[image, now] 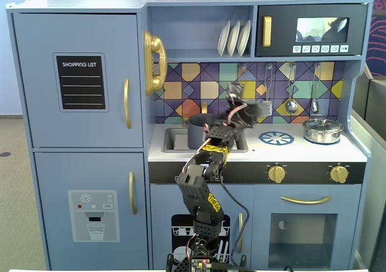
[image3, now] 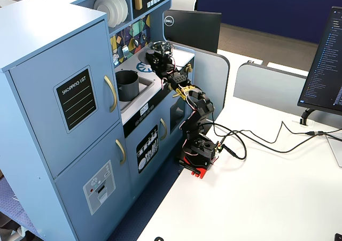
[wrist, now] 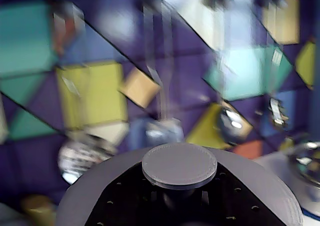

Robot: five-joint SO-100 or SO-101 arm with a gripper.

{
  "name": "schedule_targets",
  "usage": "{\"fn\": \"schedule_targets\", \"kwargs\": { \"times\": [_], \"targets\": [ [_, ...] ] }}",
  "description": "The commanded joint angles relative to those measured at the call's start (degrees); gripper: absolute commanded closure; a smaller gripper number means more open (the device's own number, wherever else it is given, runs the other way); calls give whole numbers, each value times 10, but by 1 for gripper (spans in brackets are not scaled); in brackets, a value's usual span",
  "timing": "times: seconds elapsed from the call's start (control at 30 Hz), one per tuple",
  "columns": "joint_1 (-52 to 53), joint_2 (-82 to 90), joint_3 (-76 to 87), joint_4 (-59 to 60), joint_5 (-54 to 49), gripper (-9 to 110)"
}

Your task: Pick up the lid from the counter and put it on the gray recipient

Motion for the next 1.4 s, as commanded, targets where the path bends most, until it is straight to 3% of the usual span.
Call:
{"fn": "schedule_targets", "kwargs": {
  "times": [0.0,0.2,0.63,1.37],
  "targets": [
    [-63,77,-66,67,11,102],
    [-134,104,-49,116,1,102],
    [-208,50,12,44,-21,102],
    [-228,-34,39,-36,-31,102]
  ]
}}
